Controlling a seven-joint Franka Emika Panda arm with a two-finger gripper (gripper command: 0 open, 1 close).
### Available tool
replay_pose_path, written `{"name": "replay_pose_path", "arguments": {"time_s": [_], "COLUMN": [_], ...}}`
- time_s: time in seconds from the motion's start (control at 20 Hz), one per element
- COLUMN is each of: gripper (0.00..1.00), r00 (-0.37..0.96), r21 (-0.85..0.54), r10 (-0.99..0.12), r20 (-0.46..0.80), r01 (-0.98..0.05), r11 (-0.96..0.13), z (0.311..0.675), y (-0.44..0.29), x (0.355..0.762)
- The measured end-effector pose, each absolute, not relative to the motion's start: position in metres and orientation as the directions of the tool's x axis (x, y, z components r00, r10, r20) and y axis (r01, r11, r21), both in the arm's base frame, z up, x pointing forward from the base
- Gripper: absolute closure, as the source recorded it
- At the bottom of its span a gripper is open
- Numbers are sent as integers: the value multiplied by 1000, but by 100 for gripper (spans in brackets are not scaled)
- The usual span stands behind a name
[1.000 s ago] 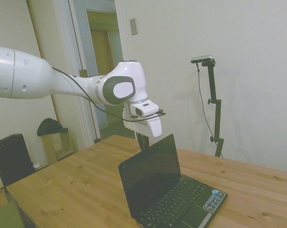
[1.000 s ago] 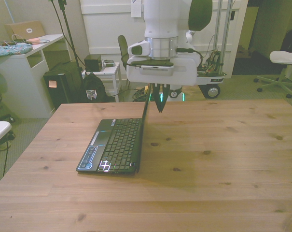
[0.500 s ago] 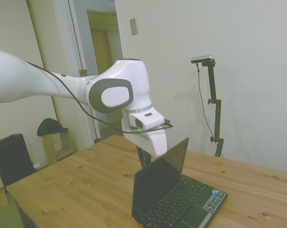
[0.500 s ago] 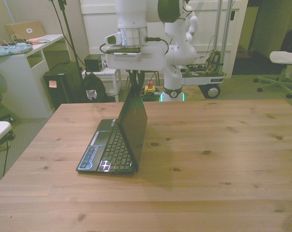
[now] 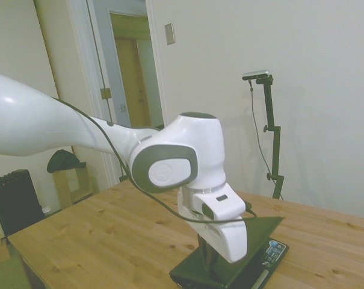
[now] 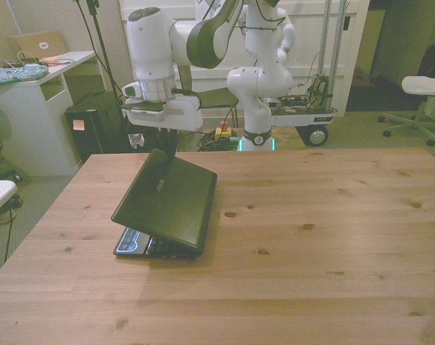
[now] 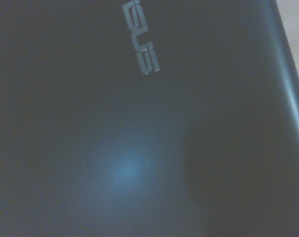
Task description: Close the laptop
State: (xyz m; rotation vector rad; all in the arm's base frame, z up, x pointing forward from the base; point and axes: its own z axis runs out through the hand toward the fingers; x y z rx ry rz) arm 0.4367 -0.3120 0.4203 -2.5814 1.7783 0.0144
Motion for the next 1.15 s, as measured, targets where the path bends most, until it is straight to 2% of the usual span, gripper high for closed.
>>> {"name": "replay_pose_path", "arguments": {"time_s": [0.15,0.4,0.5,0.65,0.8,0.95,1.1,1.15], "gripper": [100,100,100,100,100,100,100,0], "r00": [364,398,395,381,383,407,461,483], "r21": [10,-35,-23,18,15,-21,-84,-100], "r10": [-931,-917,-918,-924,-924,-913,-884,-872], "r20": [-9,29,19,4,23,45,74,80], "r01": [-931,-916,-918,-924,-924,-913,-881,-867], "r11": [-364,-399,-396,-381,-382,-408,-466,-489], "z": [411,444,427,380,379,403,466,486], "y": [-312,-293,-293,-304,-309,-294,-254,-237], "x": [446,454,453,457,466,472,469,465]}}
